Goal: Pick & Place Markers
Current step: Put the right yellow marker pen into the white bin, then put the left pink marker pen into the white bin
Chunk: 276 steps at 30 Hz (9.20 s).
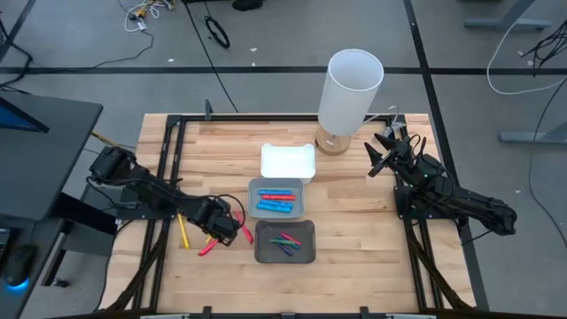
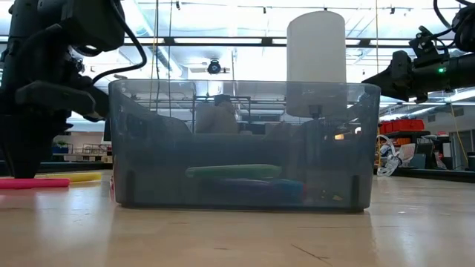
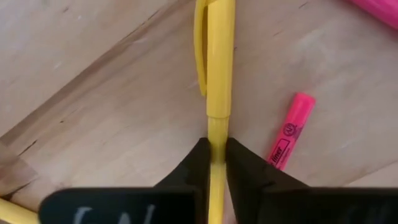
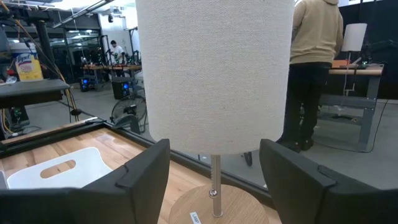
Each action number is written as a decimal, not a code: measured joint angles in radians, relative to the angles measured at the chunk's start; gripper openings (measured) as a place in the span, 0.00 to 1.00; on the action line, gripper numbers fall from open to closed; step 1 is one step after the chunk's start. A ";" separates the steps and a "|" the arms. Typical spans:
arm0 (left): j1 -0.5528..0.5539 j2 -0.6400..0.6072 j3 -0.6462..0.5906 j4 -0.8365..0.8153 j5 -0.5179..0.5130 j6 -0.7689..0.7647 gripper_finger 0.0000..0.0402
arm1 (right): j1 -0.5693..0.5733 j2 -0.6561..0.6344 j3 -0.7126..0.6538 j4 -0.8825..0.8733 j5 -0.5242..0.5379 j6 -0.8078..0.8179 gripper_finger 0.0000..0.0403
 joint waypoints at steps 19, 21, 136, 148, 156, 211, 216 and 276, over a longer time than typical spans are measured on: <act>0.000 -0.044 0.044 -0.096 -0.040 0.026 0.08 | 0.000 0.000 0.000 0.000 0.000 0.000 0.62; 0.000 -0.059 0.058 -0.117 -0.056 0.029 0.09 | 0.000 0.000 0.000 0.000 0.000 0.000 0.62; 0.691 0.643 1.260 -0.512 -0.091 1.641 0.07 | 0.000 0.000 0.000 0.000 0.000 0.000 0.62; 0.697 0.743 1.260 -0.471 -0.081 1.667 0.07 | 0.000 0.000 0.000 0.000 0.000 0.000 0.62; 0.706 0.775 1.260 -0.444 -0.055 1.669 0.07 | 0.000 0.000 0.000 0.000 0.000 0.000 0.62; 0.718 0.832 1.533 -0.682 -0.032 1.614 0.69 | 0.000 0.000 0.000 0.000 0.000 0.000 0.62; 0.718 0.802 1.582 -0.734 0.004 1.557 0.69 | 0.000 0.000 0.000 0.000 0.000 0.000 0.62; 0.255 0.086 0.763 -0.625 -0.063 0.610 0.69 | 0.000 0.000 0.000 0.000 0.000 0.000 0.62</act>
